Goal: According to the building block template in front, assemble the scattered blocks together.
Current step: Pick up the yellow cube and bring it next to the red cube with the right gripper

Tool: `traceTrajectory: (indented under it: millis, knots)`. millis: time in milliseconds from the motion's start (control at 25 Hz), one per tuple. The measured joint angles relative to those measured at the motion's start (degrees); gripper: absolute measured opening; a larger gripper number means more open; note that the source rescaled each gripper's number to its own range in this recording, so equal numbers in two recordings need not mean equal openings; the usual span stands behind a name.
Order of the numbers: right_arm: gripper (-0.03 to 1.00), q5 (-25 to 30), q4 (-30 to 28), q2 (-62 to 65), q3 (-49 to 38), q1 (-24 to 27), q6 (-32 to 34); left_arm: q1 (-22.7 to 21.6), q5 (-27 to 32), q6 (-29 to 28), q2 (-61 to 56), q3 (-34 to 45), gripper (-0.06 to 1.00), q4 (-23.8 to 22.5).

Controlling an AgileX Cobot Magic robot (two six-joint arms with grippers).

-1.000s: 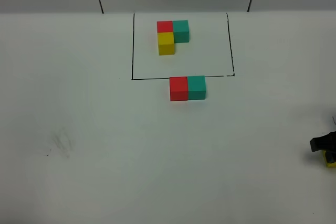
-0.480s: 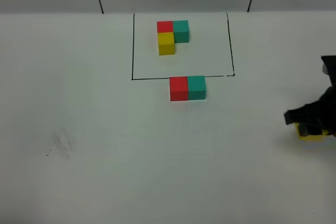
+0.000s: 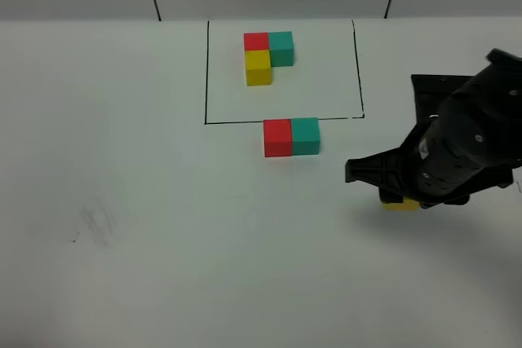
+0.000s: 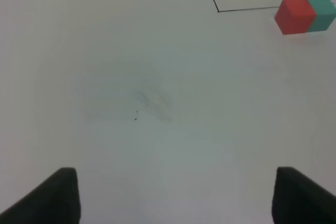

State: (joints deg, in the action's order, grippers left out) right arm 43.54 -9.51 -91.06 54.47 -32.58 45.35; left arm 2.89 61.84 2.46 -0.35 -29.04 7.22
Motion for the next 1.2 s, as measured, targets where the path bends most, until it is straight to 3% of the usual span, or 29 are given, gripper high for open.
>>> traceTrajectory:
  millis: [200,400,680,920,1200]
  knots:
    - [0.0,1.45,-4.34,-7.77,5.57,-4.9,5.47,0.0,0.0,0.0,0.0,0.0,0.66,0.0]
    - [0.0,4.57,-6.21,-16.48,14.73,-8.47,5.79,0.0,0.0,0.02,0.0,0.0,0.66,0.0]
    - [0.0,4.91,-4.51,-23.44,24.47,-9.93,5.83,0.0,0.0,0.02,0.0,0.0,0.66,0.0]
    - [0.0,2.38,-0.19,-26.14,25.73,-10.57,6.4,0.0,0.0,0.02,0.0,0.0,0.66,-0.3]
    - [0.0,3.21,-1.5,-30.95,30.25,-11.65,7.05,0.0,0.0,0.02,0.0,0.0,0.66,-0.49]
